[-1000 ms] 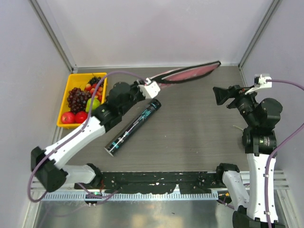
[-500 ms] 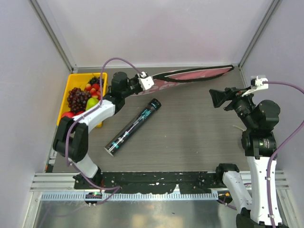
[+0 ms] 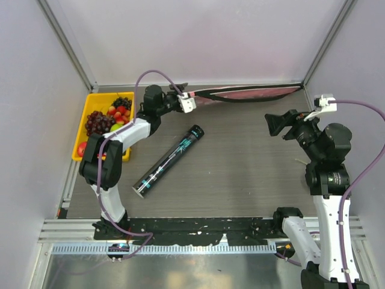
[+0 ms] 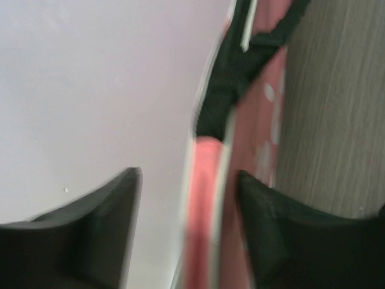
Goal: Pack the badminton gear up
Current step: Place the racket bag at the center of the board.
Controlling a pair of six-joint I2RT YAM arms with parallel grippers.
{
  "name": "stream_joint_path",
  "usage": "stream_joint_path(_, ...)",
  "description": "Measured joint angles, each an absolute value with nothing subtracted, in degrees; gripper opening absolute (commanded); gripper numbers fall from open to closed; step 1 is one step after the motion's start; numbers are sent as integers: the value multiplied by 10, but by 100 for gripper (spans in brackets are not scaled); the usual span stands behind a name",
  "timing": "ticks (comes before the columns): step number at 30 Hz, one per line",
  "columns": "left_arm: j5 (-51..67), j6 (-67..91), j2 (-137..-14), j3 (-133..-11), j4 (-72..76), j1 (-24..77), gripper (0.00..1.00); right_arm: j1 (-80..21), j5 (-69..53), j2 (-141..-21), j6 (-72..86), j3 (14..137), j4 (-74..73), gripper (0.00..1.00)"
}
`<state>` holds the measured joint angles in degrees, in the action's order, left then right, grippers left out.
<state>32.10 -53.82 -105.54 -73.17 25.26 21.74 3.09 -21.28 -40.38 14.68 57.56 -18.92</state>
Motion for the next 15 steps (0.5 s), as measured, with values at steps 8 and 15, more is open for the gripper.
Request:
stream_joint_path(8, 302, -491, -1052, -715, 310, 216, 99, 31, -211, -413, 148, 584, -198, 82)
stream_joint_path(15, 303, -379, -962, -625, 286, 216, 100, 31, -218, -411, 150, 584, -225, 82)
